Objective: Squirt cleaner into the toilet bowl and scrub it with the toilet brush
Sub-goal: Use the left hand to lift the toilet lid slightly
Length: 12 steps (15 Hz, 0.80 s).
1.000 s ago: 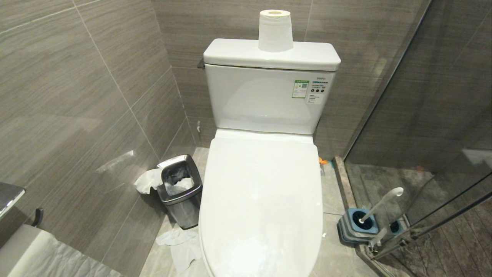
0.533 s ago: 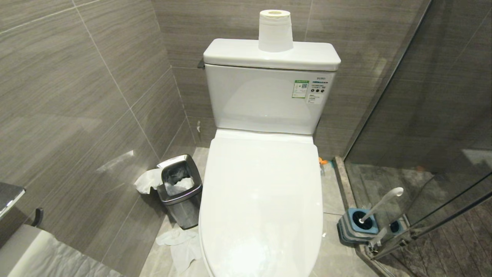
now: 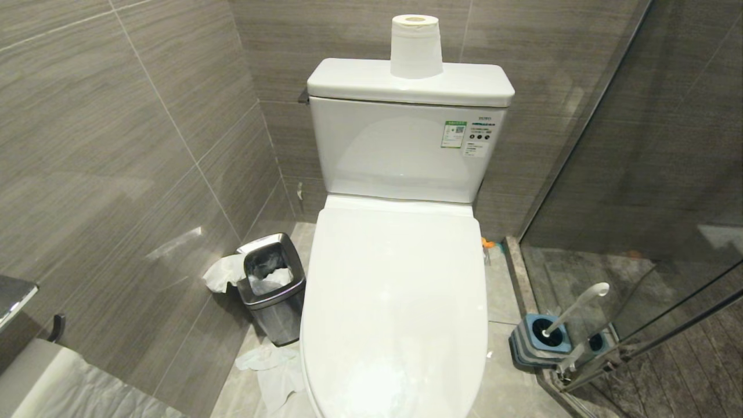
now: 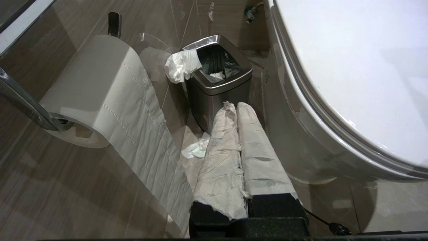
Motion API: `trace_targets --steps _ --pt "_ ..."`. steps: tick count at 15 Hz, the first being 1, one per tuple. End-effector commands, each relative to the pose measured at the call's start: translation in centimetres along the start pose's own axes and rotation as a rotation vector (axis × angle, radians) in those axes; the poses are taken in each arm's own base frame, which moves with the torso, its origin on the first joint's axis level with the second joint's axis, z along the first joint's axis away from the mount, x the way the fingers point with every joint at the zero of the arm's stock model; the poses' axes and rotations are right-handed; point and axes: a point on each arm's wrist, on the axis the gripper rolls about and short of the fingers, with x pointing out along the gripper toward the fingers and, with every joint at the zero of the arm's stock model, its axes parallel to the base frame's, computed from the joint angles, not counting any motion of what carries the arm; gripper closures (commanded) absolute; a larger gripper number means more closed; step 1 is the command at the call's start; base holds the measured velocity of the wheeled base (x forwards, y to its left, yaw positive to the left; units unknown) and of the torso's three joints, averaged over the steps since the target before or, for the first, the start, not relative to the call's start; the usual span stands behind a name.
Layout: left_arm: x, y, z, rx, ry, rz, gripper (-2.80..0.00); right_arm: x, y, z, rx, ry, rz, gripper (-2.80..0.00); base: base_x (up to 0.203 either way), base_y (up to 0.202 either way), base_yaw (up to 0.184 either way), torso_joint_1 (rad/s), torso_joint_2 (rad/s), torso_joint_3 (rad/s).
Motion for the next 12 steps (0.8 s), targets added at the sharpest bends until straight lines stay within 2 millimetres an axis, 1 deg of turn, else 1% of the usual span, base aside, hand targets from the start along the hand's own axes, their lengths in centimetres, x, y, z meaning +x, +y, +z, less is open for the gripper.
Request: trace_targets --steps 1,12 --pt "0.01 0.00 -0.04 0.000 0.002 0.001 0.00 0.01 0.00 -0.01 0.000 0.002 0.000 0.00 0.000 0.000 0.000 0.000 0.00 0.000" --pt "0.01 0.00 -0.04 0.000 0.002 0.000 0.00 0.01 0.00 -0.01 0.000 0.001 0.000 0.00 0.000 0.000 0.000 0.000 0.00 0.000"
